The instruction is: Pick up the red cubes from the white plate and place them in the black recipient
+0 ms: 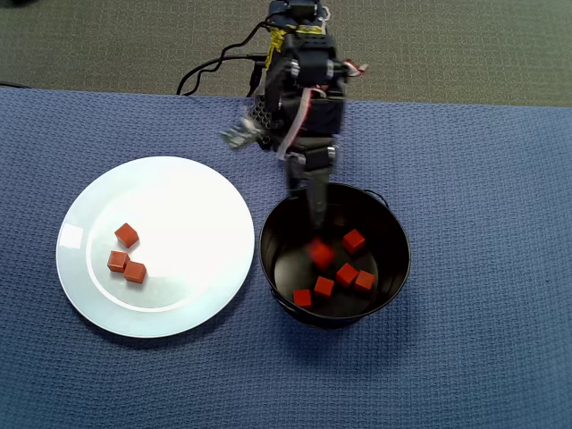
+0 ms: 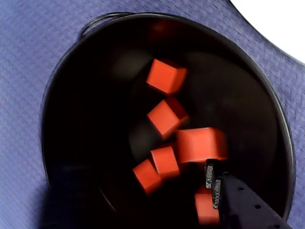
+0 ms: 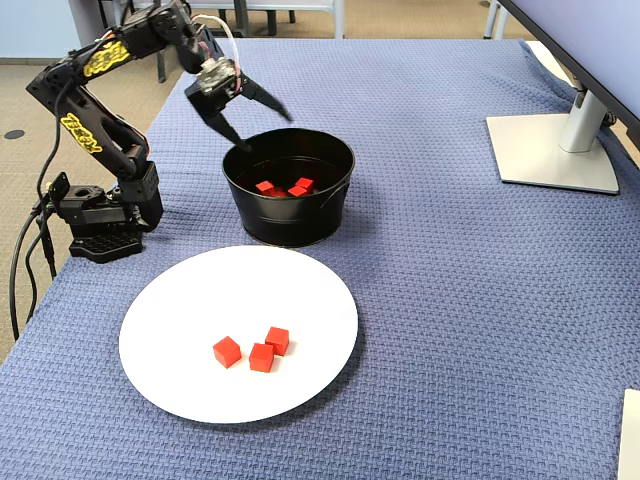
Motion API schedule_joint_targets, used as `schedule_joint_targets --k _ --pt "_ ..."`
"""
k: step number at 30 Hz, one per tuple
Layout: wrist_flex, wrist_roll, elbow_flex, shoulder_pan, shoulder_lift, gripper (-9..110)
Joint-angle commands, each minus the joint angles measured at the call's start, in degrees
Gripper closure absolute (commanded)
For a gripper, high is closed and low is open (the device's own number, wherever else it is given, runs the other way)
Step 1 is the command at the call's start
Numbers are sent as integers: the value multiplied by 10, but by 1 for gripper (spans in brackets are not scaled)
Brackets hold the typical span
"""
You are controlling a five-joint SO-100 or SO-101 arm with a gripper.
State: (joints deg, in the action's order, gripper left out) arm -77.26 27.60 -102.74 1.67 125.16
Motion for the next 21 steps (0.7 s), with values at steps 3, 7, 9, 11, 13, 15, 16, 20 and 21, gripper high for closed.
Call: schedule_joint_targets --k 3,7,9,11,13,15,16,20,21 --pt "103 155 -9 212 4 55" --pt "272 224 -105 310 -14 59" --pt "333 247 -136 342 -28 59" --pt "350 270 -153 363 -43 55" --pt "384 287 -174 379 -56 53" --pt "432 312 -207 385 -70 52" --pt "454 318 -224 387 -76 52" --pt "495 311 -251 398 -84 54" --pt "483 314 -244 400 -87 55"
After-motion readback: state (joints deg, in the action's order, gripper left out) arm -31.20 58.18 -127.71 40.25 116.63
